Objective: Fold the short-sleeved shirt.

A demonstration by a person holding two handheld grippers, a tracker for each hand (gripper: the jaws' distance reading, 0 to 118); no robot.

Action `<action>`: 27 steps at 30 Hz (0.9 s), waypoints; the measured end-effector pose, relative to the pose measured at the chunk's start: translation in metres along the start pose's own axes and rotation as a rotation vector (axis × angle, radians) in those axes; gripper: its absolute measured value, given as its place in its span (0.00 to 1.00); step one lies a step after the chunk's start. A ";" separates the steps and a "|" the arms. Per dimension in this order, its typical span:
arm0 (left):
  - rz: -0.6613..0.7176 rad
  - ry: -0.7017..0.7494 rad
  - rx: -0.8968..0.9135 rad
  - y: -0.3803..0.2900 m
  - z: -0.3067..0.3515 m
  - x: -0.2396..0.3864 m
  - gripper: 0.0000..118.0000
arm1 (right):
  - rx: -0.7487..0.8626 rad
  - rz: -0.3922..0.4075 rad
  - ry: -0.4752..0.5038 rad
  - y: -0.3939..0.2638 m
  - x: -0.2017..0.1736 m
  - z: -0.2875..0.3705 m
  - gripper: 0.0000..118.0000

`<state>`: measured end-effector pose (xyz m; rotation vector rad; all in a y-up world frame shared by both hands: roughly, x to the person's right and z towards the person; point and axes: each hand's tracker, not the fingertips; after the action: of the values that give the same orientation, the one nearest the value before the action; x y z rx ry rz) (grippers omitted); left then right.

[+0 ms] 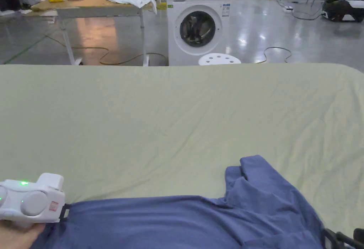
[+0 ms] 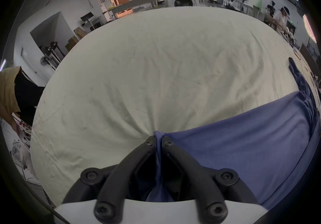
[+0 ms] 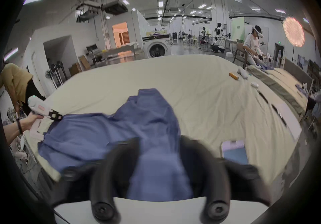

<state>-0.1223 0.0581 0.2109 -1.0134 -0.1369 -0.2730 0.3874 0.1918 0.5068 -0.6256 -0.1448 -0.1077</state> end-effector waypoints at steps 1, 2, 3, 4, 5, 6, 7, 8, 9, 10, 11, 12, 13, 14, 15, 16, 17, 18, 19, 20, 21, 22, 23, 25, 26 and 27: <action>0.008 -0.004 -0.011 0.002 0.000 0.000 0.02 | -0.031 0.014 0.008 0.018 0.006 -0.019 0.68; 0.010 0.001 -0.012 0.004 0.000 0.000 0.02 | -0.116 0.023 0.017 0.034 0.010 -0.040 0.67; 0.005 0.002 -0.021 0.005 0.000 -0.001 0.02 | -0.211 0.034 0.015 0.051 0.014 -0.064 0.67; 0.005 0.001 -0.028 0.005 -0.001 -0.001 0.02 | -0.267 0.043 0.002 0.062 0.016 -0.090 0.67; 0.006 0.000 -0.032 0.006 -0.001 -0.001 0.02 | -0.310 0.056 -0.016 0.068 0.020 -0.113 0.67; 0.004 0.000 -0.037 0.006 -0.001 -0.001 0.02 | -0.342 0.075 -0.037 0.073 0.020 -0.135 0.67; 0.004 0.001 -0.039 0.003 0.005 0.004 0.02 | -0.374 0.113 -0.070 0.074 0.019 -0.157 0.66; 0.004 0.001 -0.040 0.003 0.005 0.005 0.02 | -0.400 0.146 -0.099 0.075 0.018 -0.174 0.64; 0.001 0.003 -0.041 0.003 0.006 0.006 0.02 | -0.447 0.182 -0.135 0.071 0.020 -0.194 0.59; -0.005 0.004 -0.041 0.001 0.006 0.007 0.02 | -0.481 0.200 -0.153 0.068 0.019 -0.207 0.46; -0.007 0.004 -0.039 0.000 0.009 0.008 0.02 | -0.510 0.216 -0.160 0.065 0.019 -0.217 0.40; -0.007 0.005 -0.037 -0.001 0.009 0.009 0.02 | -0.528 0.186 -0.109 0.061 0.018 -0.220 0.39; -0.007 0.006 -0.035 -0.002 0.009 0.009 0.02 | -0.499 0.184 -0.128 0.060 0.015 -0.215 0.29; -0.011 0.020 -0.020 -0.002 0.009 0.009 0.02 | -0.487 0.196 -0.137 0.061 0.011 -0.211 0.12; -0.007 0.019 -0.012 -0.001 0.005 0.004 0.02 | -0.462 0.206 -0.086 0.061 0.010 -0.207 0.01; -0.003 0.017 -0.007 -0.001 0.006 0.004 0.02 | -0.455 0.189 -0.068 0.060 0.011 -0.206 0.01; -0.002 0.015 -0.003 -0.002 0.007 0.004 0.02 | -0.458 0.180 -0.084 0.059 0.011 -0.200 0.01; 0.000 0.004 -0.004 -0.004 0.009 0.003 0.02 | -0.450 0.179 -0.088 0.058 0.013 -0.199 0.01; -0.004 -0.015 0.013 -0.003 0.006 -0.004 0.02 | -0.432 0.175 -0.080 0.057 0.015 -0.196 0.00; -0.007 -0.036 0.033 -0.005 0.010 -0.008 0.01 | -0.409 0.153 -0.067 0.058 0.019 -0.191 0.00; 0.021 -0.075 0.090 -0.007 0.019 -0.015 0.00 | -0.356 0.132 -0.050 0.058 0.022 -0.180 0.00; 0.073 -0.110 0.145 -0.013 0.034 -0.022 0.00 | -0.292 0.126 -0.034 0.058 0.027 -0.164 0.00; 0.124 -0.134 0.192 -0.017 0.050 -0.028 0.00 | -0.251 0.128 -0.018 0.057 0.030 -0.149 0.00; 0.195 -0.256 0.254 -0.037 0.088 -0.039 0.00 | -0.170 0.131 0.020 0.052 0.039 -0.105 0.00; 0.210 -0.275 0.281 -0.048 0.104 -0.043 0.00 | -0.145 0.118 0.031 0.047 0.043 -0.088 0.00; 0.224 -0.290 0.317 -0.061 0.123 -0.045 0.00 | -0.132 0.089 0.047 0.039 0.048 -0.066 0.00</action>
<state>-0.1815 0.1399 0.3150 -0.7392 -0.3169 0.1011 0.4470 0.1813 0.4392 -0.7594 -0.0647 -0.0457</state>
